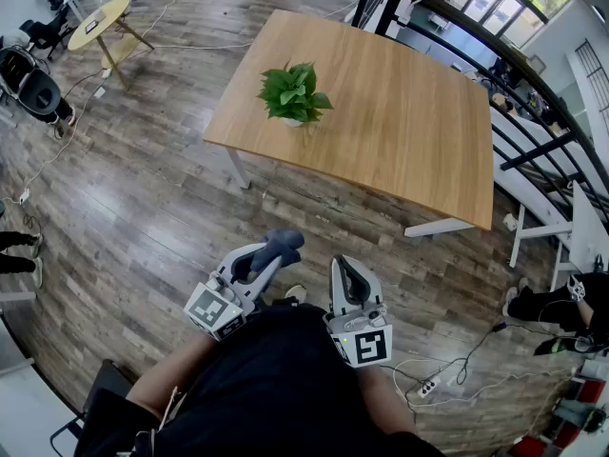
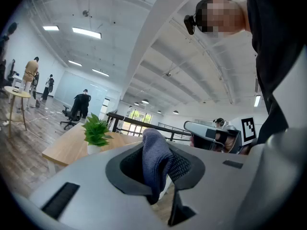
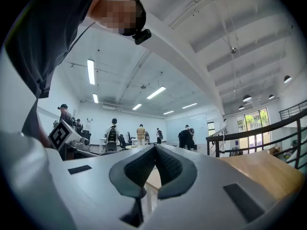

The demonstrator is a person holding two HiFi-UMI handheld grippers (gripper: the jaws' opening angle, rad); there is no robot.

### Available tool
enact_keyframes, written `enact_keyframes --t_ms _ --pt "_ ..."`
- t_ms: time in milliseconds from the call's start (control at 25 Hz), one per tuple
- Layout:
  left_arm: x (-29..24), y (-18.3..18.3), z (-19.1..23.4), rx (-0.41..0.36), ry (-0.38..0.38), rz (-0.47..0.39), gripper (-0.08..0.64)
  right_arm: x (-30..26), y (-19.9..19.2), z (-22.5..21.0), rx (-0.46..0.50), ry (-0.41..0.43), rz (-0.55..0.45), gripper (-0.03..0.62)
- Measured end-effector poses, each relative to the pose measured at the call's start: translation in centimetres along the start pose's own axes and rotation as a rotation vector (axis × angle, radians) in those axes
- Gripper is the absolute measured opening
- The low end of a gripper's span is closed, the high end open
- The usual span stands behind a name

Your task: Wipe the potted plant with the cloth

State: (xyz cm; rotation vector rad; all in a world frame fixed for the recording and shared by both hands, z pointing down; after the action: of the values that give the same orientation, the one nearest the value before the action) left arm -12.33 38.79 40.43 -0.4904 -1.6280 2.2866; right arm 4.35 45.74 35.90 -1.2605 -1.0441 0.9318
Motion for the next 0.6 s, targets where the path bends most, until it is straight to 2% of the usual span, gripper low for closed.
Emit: enact_keyframes --t_ms 120,240,320,600 --pt "-0.1 -0.5 0.3 -0.014 0.034 -0.001 0.097 0.6 -0.7 -0.4 -0.019 0.011 0.009 0.017" --pt "0.2 0.2 0.3 -0.006 0.101 -0.015 0.097 2.1 -1.9 -1.0 -0.187 -0.008 0.035 0.018" --pt "0.3 0.9 0.5 -0.007 0.147 -0.027 0.097 2.9 -2.3 -1.6 -0.251 -0.032 0.050 0.017" --pt "0.0 0.5 3.0 -0.025 0.218 -0.010 0.097 2.7 -3.5 -3.2 -0.271 -0.040 0.080 0.018"
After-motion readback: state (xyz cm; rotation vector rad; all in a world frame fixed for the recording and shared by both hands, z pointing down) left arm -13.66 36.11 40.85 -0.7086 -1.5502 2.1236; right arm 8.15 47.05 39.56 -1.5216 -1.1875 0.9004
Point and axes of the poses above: the fingertips, and each gripper's own axes: x backward along the fingers, z to its left, y out of its top, the point moved 6 cm from there along x, backward along the fingers, and after that the axes turned 2 degrees about y, right-handed, at the moved point
